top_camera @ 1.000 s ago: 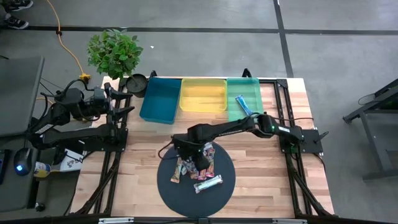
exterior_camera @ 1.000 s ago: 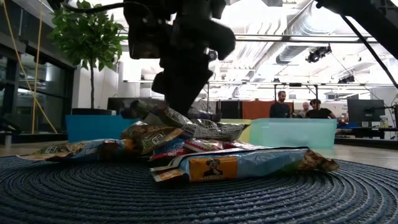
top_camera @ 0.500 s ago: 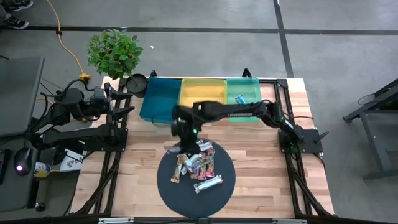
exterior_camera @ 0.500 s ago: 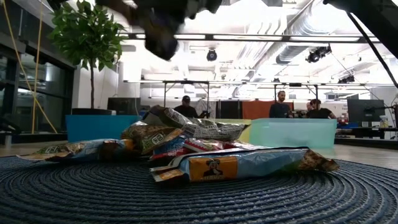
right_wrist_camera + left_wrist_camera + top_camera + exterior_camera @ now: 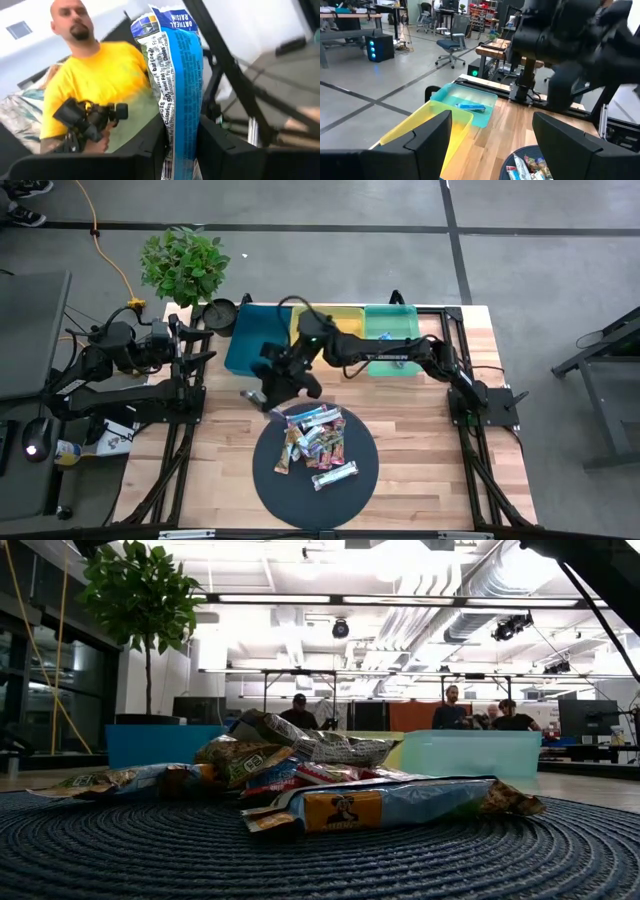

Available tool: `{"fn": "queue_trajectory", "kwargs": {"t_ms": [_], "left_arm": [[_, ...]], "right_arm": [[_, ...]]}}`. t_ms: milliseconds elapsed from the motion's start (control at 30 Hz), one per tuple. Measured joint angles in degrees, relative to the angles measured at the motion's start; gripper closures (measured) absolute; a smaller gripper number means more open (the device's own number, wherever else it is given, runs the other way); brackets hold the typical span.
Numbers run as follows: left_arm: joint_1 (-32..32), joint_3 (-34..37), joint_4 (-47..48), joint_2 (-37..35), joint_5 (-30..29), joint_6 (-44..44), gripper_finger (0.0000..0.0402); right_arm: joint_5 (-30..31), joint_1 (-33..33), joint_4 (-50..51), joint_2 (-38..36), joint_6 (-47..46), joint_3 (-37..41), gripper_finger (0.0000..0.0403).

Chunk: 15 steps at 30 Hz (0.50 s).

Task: Pick and place Granola Bars by type
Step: Put the blue granola bar into the green bin

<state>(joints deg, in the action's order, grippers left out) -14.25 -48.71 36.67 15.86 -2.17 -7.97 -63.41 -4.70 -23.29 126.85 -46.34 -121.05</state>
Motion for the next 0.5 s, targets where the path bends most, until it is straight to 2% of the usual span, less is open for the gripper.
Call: {"fn": "queue_trajectory", "kwargs": {"t_ms": [167, 500], "left_arm": [[-0.01, 0.0, 0.0, 0.0, 0.0, 0.0, 0.0129], [-0.01, 0.0, 0.42, 0.01, 0.0, 0.0, 0.0129]], "right_arm": [[1.72, -0.65, -1.49, 0.02, 0.89, 0.1, 0.0325], [7.17, -3.09, 0.07, 0.02, 8.81, 0.11, 0.0325]]}}
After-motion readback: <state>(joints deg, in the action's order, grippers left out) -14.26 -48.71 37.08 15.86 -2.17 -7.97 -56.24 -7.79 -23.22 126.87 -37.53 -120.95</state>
